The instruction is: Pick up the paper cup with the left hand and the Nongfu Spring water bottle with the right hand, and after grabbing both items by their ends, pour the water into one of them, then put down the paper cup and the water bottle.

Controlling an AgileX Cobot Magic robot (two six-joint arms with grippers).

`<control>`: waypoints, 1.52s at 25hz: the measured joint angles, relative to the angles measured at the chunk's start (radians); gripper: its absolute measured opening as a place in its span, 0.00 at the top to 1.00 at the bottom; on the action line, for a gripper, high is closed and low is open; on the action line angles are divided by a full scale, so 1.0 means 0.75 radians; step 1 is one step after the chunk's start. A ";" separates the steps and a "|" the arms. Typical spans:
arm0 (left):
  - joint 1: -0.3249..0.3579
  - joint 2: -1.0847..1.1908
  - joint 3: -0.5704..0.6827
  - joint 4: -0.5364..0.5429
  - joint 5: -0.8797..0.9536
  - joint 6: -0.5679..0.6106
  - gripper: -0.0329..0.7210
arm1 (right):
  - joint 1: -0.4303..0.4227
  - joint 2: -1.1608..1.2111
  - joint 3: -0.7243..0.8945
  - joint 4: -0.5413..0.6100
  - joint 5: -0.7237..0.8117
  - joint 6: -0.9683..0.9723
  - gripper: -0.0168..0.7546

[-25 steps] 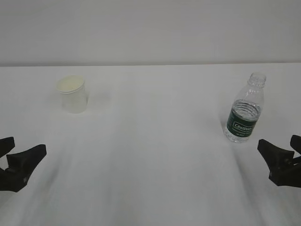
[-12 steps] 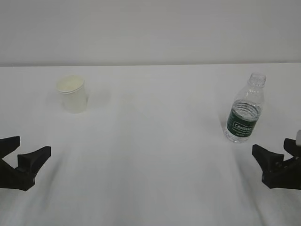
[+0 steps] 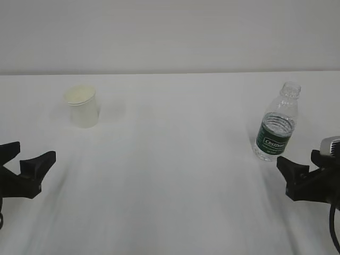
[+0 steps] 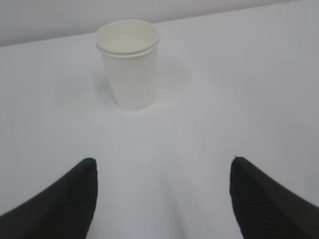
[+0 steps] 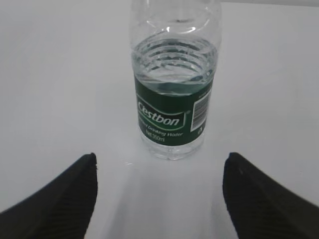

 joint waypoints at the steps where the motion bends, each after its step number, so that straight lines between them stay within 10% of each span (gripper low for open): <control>1: 0.000 0.000 -0.008 -0.003 0.000 0.000 0.17 | 0.000 0.000 -0.010 0.000 0.000 -0.001 0.22; 38: 0.000 0.003 -0.074 -0.026 0.000 0.036 0.18 | 0.000 0.285 -0.307 0.000 -0.003 -0.004 0.22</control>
